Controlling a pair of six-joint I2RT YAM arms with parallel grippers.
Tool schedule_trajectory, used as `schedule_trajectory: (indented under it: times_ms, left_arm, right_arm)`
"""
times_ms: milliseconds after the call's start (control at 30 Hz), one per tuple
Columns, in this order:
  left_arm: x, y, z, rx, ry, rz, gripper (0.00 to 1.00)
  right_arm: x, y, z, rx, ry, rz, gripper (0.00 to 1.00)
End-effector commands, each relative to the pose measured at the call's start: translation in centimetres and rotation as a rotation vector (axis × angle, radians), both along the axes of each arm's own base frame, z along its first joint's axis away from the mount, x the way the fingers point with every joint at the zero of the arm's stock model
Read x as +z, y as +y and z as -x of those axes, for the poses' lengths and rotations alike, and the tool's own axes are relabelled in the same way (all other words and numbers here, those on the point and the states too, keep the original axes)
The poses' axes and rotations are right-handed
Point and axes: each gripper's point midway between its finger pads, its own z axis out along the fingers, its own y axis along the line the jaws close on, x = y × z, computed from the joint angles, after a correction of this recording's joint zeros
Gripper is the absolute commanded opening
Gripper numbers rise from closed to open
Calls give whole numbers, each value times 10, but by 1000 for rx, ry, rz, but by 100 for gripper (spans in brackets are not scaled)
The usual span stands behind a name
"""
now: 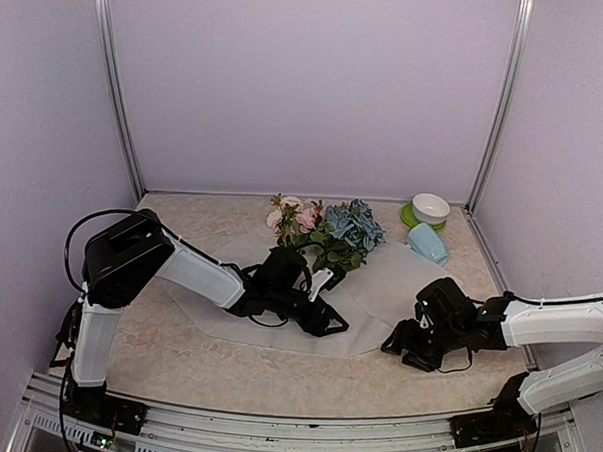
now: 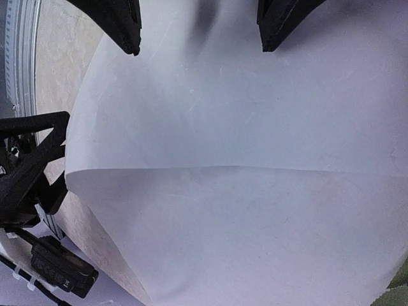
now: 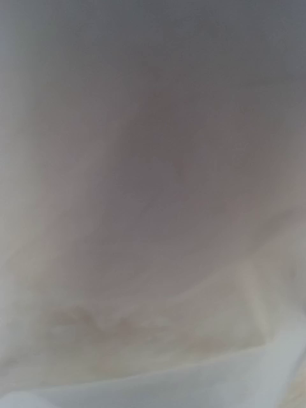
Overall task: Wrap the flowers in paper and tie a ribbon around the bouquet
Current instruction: Pick up the one-fourth-folded wrapping paper from the center of the board.
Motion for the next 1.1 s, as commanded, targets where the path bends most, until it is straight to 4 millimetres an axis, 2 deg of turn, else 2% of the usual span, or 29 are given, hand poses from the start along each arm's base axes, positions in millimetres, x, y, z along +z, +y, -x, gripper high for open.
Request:
schedule_trajectory:
  times_ms: [0, 167, 300, 400, 500, 567, 667, 800, 900, 967, 1067]
  left_arm:
    - [-88, 54, 27, 51, 173, -284, 62]
    - [-86, 55, 27, 52, 165, -282, 62]
    - [-86, 54, 26, 50, 164, -284, 62]
    - [-87, 54, 27, 49, 167, -286, 62]
    - [-87, 56, 27, 48, 166, -289, 62]
    - [-86, 56, 27, 47, 165, -290, 62]
    - [-87, 55, 28, 45, 167, -292, 62]
    - [-86, 56, 28, 44, 165, -294, 62]
    - [-85, 56, 27, 44, 161, -292, 62]
    - [-84, 55, 27, 44, 161, -289, 62]
    - [-85, 54, 28, 41, 164, -285, 62]
  right_arm:
    - [1, 1, -21, -72, -54, 4, 63]
    - [3, 8, -20, -61, -51, -42, 66]
    - [17, 15, -23, -46, -89, -90, 77]
    - [32, 23, -31, -47, -138, -143, 97]
    - [30, 22, -34, -68, -135, -137, 99]
    - [27, 23, -35, -76, -130, -136, 97]
    - [20, 23, -34, -86, -104, -125, 87]
    - [13, 19, -29, -96, -74, -114, 66]
    - [8, 6, -23, -143, -58, -90, 49]
    - [5, -8, -20, -190, -64, -67, 48]
    - [2, -27, -14, -242, -84, -48, 52]
